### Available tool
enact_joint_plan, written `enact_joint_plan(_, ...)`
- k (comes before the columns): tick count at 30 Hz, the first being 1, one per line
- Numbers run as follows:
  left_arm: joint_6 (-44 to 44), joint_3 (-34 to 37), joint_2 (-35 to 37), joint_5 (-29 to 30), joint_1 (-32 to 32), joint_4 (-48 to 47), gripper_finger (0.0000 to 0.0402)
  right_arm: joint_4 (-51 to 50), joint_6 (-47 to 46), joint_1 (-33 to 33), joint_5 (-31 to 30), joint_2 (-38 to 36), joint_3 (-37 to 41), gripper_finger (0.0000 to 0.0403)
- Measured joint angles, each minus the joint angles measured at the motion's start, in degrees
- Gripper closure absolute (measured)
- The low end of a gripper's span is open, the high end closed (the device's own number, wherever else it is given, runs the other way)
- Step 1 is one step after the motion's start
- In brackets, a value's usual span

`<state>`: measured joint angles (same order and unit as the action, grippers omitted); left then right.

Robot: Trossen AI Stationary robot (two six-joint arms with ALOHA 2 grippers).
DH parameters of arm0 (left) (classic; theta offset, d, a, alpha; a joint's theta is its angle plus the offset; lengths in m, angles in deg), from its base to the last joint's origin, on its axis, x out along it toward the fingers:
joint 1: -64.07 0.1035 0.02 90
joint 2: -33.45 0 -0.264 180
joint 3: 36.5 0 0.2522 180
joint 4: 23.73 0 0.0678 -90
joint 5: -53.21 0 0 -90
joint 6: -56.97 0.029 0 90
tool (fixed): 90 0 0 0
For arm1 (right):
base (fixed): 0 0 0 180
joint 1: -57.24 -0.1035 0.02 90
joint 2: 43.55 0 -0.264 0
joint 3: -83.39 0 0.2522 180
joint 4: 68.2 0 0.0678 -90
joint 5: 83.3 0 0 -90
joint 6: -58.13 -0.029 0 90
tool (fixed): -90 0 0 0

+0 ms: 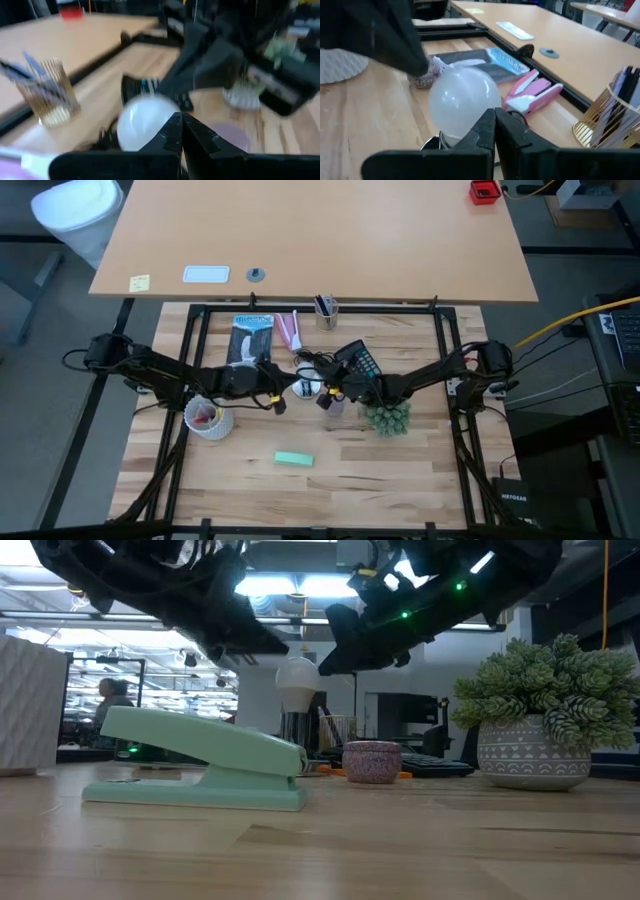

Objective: Screw lightbulb
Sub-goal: Remove the lightbulb from the lamp

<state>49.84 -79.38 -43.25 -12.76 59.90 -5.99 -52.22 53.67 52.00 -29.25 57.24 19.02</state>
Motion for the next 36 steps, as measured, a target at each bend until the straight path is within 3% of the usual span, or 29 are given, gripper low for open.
enact_joint_plan(8,5.1,0.0,0.1,3.4,1.8,7.1,0.0401,0.4,0.3,-2.6,1.1,-3.9,0.0,0.0391)
enact_joint_plan(14,3.9,0.0,0.1,5.5,6.3,5.8,0.0401,2.1,0.2,-6.1,2.3,-3.4,0.0,0.0391)
enact_joint_plan(20,0.4,0.0,0.1,3.8,9.2,-0.8,0.0401,3.3,-0.2,-6.0,2.4,-0.6,0.0,0.0391)
enact_joint_plan(36,-3.3,0.0,0.0,1.4,5.4,-5.6,0.0401,3.2,-1.5,-0.6,2.1,1.8,0.0,0.0391)
